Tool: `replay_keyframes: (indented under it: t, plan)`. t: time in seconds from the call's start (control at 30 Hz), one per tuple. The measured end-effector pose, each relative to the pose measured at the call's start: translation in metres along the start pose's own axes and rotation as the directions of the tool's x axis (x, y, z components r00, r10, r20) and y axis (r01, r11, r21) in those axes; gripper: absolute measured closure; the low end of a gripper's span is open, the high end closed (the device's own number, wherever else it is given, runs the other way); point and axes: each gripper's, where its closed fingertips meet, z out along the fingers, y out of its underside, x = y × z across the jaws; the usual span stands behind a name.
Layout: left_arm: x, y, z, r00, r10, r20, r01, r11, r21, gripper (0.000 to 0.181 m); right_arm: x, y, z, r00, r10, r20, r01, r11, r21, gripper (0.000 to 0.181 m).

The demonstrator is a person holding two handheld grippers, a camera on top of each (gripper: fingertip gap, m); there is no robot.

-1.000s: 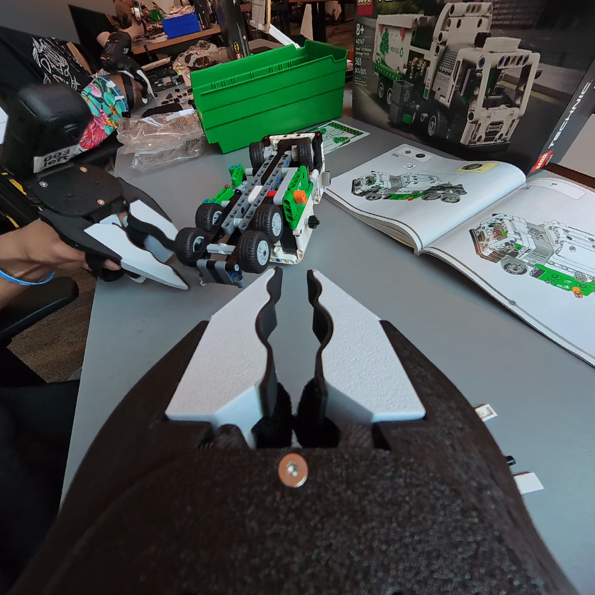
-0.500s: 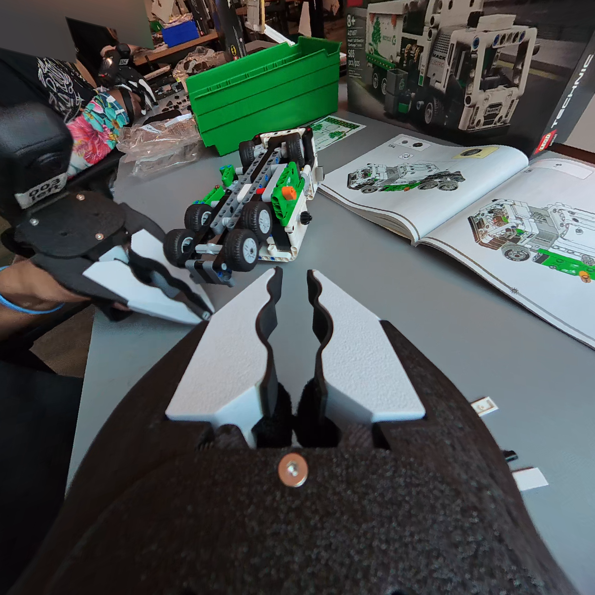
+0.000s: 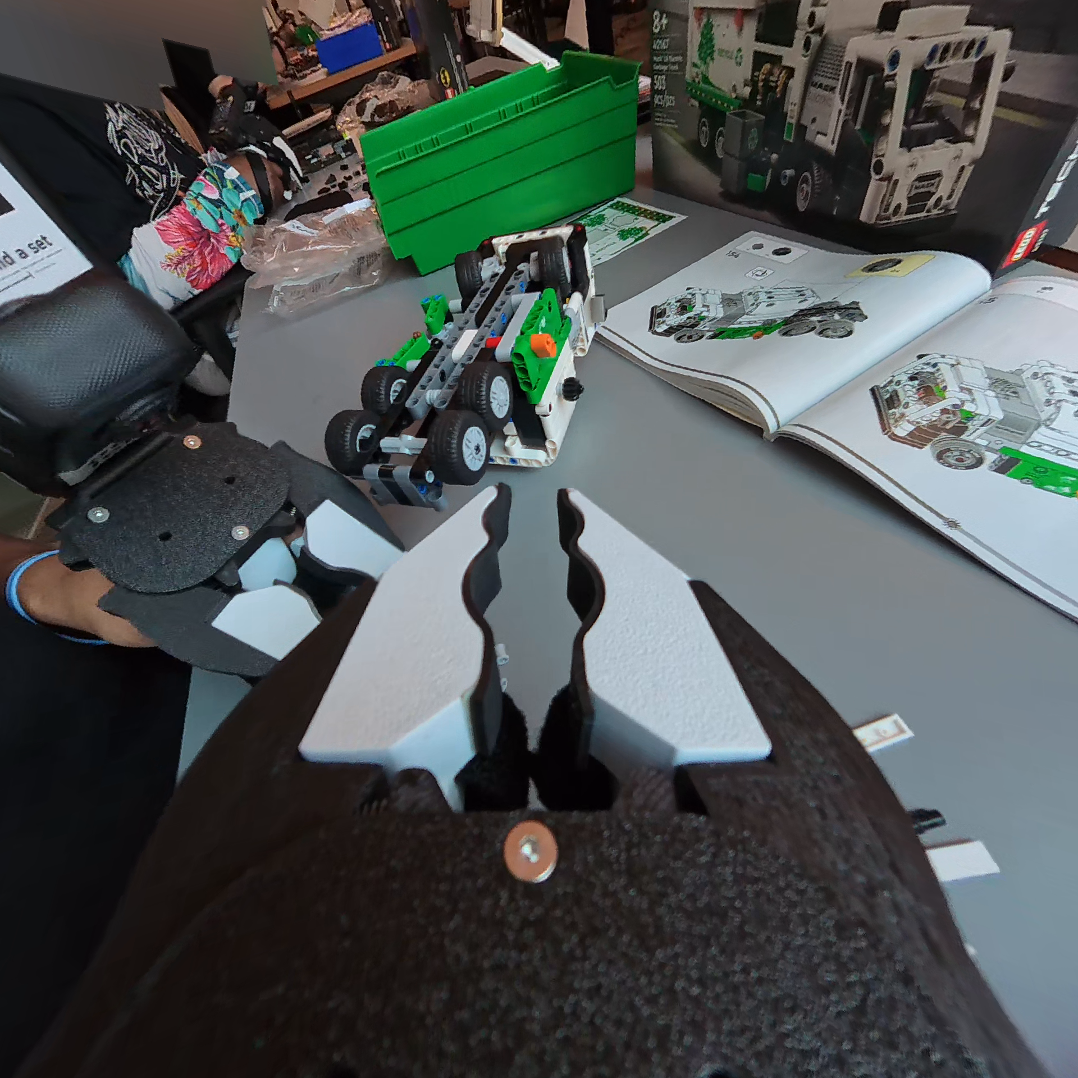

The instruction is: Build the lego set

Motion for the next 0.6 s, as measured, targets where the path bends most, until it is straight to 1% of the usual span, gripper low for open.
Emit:
replay_keyframes:
  t: [0.03, 0.1, 0.17, 0.23, 0.27, 0.33, 0.37, 0.4, 0.43, 0.5, 0.53, 0.6]
  plan:
    - [-0.001, -0.001, -0.001, 1.0, 0.006, 0.015, -0.006, 1.0, 0.008, 0.165, -0.004, 0.003, 0.002, 1.0, 0.006, 0.022, -0.006, 1.0, -0.018, 0.165]
    - [-0.003, -0.003, -0.005, 0.999, 0.002, 0.044, -0.003, 0.999, 0.036, 0.155, -0.014, 0.006, 0.006, 0.997, 0.021, 0.07, -0.019, 0.999, -0.034, 0.163]
    - [-0.002, -0.007, -0.019, 0.999, -0.026, 0.045, 0.022, 0.996, 0.091, 0.15, -0.022, 0.002, 0.009, 0.995, 0.023, 0.099, -0.022, 1.0, -0.009, 0.158]
    - [0.0, -0.016, -0.044, 0.998, -0.047, 0.048, 0.038, 0.984, 0.175, 0.149, -0.026, -0.002, 0.014, 0.994, 0.03, 0.106, -0.032, 0.999, 0.019, 0.154]
    - [-0.004, -0.021, -0.059, 0.996, -0.048, 0.071, 0.031, 0.974, 0.226, 0.148, -0.026, -0.002, 0.018, 0.994, 0.04, 0.104, -0.043, 0.999, 0.02, 0.152]
    - [-0.021, -0.03, -0.091, 0.986, -0.042, 0.16, -0.012, 0.947, 0.322, 0.145, -0.027, -0.001, 0.026, 0.99, 0.079, 0.115, -0.079, 0.997, 0.001, 0.15]
    - [-0.031, -0.034, -0.105, 0.978, -0.03, 0.206, -0.048, 0.93, 0.364, 0.136, -0.029, 0.0, 0.031, 0.986, 0.103, 0.135, -0.102, 0.995, -0.015, 0.151]
    - [-0.041, -0.038, -0.114, 0.968, -0.004, 0.253, -0.098, 0.915, 0.39, 0.122, -0.031, 0.0, 0.034, 0.978, 0.138, 0.159, -0.135, 0.99, -0.031, 0.15]
    - [-0.049, -0.038, -0.117, 0.956, 0.038, 0.29, -0.154, 0.91, 0.386, 0.113, -0.033, -0.001, 0.036, 0.963, 0.185, 0.194, -0.181, 0.983, -0.043, 0.15]
    - [-0.061, -0.034, -0.111, 0.933, 0.141, 0.332, -0.252, 0.914, 0.318, 0.103, -0.037, -0.004, 0.04, 0.916, 0.297, 0.269, -0.288, 0.955, -0.071, 0.146]
    - [-0.064, -0.035, -0.107, 0.92, 0.191, 0.342, -0.299, 0.906, 0.299, 0.101, -0.037, -0.003, 0.042, 0.888, 0.352, 0.295, -0.339, 0.936, -0.096, 0.146]
    - [-0.065, -0.038, -0.098, 0.885, 0.292, 0.363, -0.398, 0.88, 0.261, 0.101, -0.04, 0.002, 0.047, 0.827, 0.449, 0.338, -0.421, 0.894, -0.157, 0.144]
